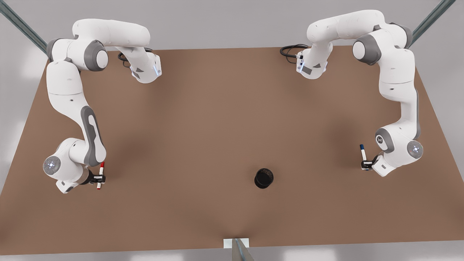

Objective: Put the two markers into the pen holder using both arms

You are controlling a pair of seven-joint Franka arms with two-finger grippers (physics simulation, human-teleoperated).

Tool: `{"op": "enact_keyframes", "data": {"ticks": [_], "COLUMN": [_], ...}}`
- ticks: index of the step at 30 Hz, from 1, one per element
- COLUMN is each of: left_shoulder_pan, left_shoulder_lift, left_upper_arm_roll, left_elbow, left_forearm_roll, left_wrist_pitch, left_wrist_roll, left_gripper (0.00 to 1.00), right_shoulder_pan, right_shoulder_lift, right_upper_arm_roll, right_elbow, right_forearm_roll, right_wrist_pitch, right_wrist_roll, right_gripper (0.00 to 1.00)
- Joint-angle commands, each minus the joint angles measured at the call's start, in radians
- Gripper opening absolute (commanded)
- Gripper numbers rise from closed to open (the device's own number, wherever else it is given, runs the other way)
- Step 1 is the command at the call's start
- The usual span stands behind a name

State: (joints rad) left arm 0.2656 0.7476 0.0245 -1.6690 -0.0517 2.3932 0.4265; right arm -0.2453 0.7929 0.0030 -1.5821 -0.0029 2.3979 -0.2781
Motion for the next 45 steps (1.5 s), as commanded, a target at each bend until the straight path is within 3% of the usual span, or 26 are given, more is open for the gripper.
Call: {"op": "enact_keyframes", "data": {"ticks": [1, 6, 12, 19, 23, 26, 29, 30, 32, 34, 36, 40, 45], "left_shoulder_pan": [0.0, -0.006, -0.011, -0.014, -0.043, -0.043, -0.042, -0.042, -0.077, -0.209, -0.333, -0.333, -0.301], "left_shoulder_lift": [-0.001, -0.001, -0.007, -0.022, -0.063, -0.16, -0.27, -0.284, -0.287, -0.266, -0.205, -0.189, -0.198], "left_upper_arm_roll": [0.0, 0.0, 0.0, -0.002, -0.003, -0.073, -0.25, -0.313, -0.371, -0.373, -0.373, -0.371, -0.368], "left_elbow": [0.0, -0.014, -0.028, -0.028, -0.025, 0.001, 0.037, 0.063, 0.097, 0.09, 0.097, 0.044, 0.032], "left_forearm_roll": [0.0, -0.002, 0.0, 0.0, -0.002, -0.195, -0.299, -0.324, -0.594, -0.769, -0.818, -0.984, -0.984], "left_wrist_pitch": [0.011, 0.011, 0.009, 0.001, -0.022, -0.158, -0.307, -0.389, -0.447, -0.263, 0.012, 0.118, 0.13], "left_wrist_roll": [0.144, 0.14, 0.14, 0.132, 0.057, 0.025, -0.296, -0.342, -0.36, -0.361, -0.315, 0.199, 0.612], "left_gripper": [0.46, 0.45, 0.33, 0.26, 0.21, 0.21, 0.21, 0.21, 0.21, 0.21, 0.21, 0.21, 0.21], "right_shoulder_pan": [0.001, 0.007, 0.007, 0.009, 0.009, 0.02, 0.023, 0.023, 0.02, 0.02, 0.018, 0.023, 0.198], "right_shoulder_lift": [0.0, 0.003, 0.006, 0.014, 0.016, 0.012, -0.024, -0.067, -0.161, -0.254, -0.34, -0.363, -0.32], "right_upper_arm_roll": [0.0, 0.0, 0.0, 0.0, 0.0, 0.002, 0.017, 0.038, 0.087, 0.156, 0.229, 0.414, 0.425], "right_elbow": [0.001, 0.001, 0.001, -0.001, -0.002, 0.002, 0.025, 0.039, 0.037, 0.036, 0.037, 0.077, 0.129], "right_forearm_roll": [0.001, 0.001, 0.001, 0.001, 0.001, 0.001, 0.001, 0.001, 0.001, 0.001, 0.003, 0.001, 0.0], "right_wrist_pitch": [0.044, 0.043, 0.043, 0.043, 0.041, 0.038, -0.014, -0.077, -0.118, -0.198, -0.237, -0.218, -0.054], "right_wrist_roll": [-0.102, -0.101, -0.101, -0.101, -0.104, -0.102, -0.105, -0.099, -0.133, -0.147, -0.136, -0.01, 0.088], "right_gripper": [0.62, 0.52, 0.46, 0.42, 0.33, 0.27, 0.25, 0.25, 0.25, 0.25, 0.24, 0.22, 0.22]}}
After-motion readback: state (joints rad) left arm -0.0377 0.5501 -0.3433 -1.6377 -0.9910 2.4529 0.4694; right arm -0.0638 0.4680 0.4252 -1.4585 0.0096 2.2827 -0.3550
